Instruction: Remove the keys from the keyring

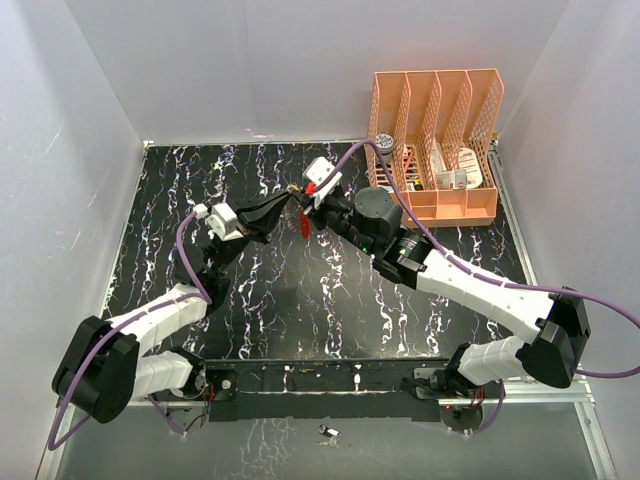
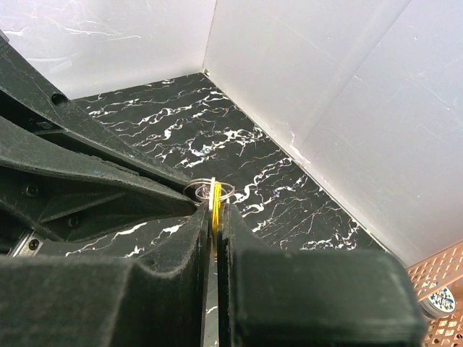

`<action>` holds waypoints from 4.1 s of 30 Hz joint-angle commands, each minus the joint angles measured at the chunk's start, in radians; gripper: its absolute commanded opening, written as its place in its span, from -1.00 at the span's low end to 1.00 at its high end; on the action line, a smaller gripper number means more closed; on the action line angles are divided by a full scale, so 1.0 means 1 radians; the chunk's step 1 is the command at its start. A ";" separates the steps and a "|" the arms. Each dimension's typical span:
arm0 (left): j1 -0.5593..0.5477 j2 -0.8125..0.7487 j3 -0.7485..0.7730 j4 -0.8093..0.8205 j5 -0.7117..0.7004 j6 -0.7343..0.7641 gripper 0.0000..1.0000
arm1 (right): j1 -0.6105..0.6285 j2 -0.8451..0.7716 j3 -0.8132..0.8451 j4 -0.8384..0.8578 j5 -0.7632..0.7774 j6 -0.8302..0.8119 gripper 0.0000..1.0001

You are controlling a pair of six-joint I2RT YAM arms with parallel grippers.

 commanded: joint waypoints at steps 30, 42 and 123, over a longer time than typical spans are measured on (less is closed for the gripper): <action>-0.004 -0.127 0.138 -0.362 -0.046 0.184 -1.00 | 0.054 0.020 0.256 -0.211 0.106 -0.139 -1.00; -0.003 -0.154 0.168 -0.504 -0.066 0.257 -1.00 | 0.151 0.116 0.422 -0.383 0.365 -0.285 -1.00; -0.002 -0.233 0.338 -0.577 -0.203 0.293 -0.62 | 0.208 0.011 0.268 -0.144 0.443 -0.314 -1.00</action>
